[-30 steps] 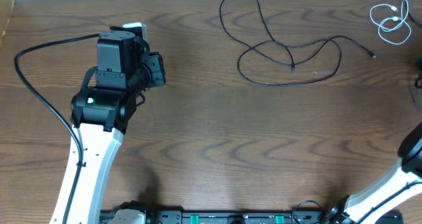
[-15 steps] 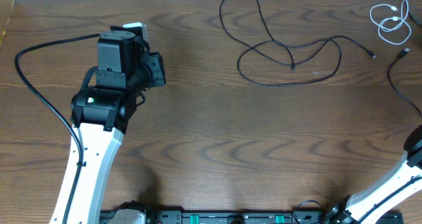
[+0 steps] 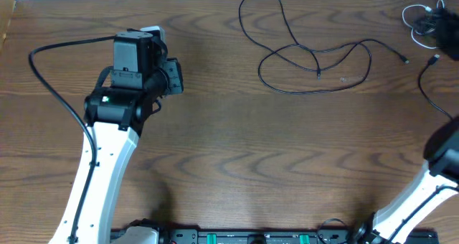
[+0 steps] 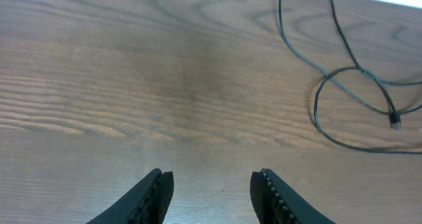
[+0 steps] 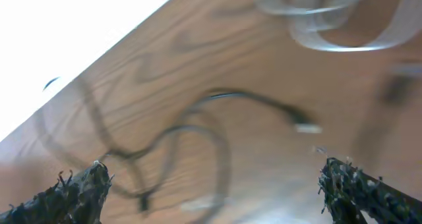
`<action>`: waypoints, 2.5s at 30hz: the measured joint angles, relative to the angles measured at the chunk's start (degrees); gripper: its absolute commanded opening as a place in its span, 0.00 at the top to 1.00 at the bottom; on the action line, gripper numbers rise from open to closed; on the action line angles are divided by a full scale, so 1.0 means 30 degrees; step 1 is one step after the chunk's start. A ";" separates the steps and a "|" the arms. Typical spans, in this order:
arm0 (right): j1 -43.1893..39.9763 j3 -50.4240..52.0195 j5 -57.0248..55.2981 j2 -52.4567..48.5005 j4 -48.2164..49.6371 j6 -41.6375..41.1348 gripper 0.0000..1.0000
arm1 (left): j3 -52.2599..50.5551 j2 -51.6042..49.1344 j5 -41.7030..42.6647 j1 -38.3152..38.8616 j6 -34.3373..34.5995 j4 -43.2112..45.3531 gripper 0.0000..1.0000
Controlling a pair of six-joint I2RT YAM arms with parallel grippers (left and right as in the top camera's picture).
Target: Untangle cables
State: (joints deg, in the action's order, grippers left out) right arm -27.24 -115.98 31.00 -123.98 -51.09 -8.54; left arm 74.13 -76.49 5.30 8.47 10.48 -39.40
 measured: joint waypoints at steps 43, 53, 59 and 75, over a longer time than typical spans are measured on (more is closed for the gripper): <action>1.0207 0.7650 -0.3016 -0.2667 1.1781 0.8153 0.09 | 0.0000 -0.0299 0.0117 0.0000 0.0000 -0.1086 0.56; 1.0193 0.7023 -0.0736 -0.2718 0.8786 0.8721 0.12 | 0.0000 -0.0299 0.0117 0.0000 0.0000 -0.1304 0.56; 1.0404 0.6812 0.0015 -0.2375 0.5727 1.0010 0.12 | 0.0000 -0.0299 0.0117 0.0000 0.0000 -0.1311 0.56; 1.4083 0.6550 -0.9151 -0.1749 0.2827 0.8444 0.88 | 0.0000 -0.0299 0.0117 0.0000 0.0000 -0.1319 0.56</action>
State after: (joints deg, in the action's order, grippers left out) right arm 15.00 -96.33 3.55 -129.23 -42.61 16.80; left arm 74.13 -77.38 5.65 8.47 10.48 -43.35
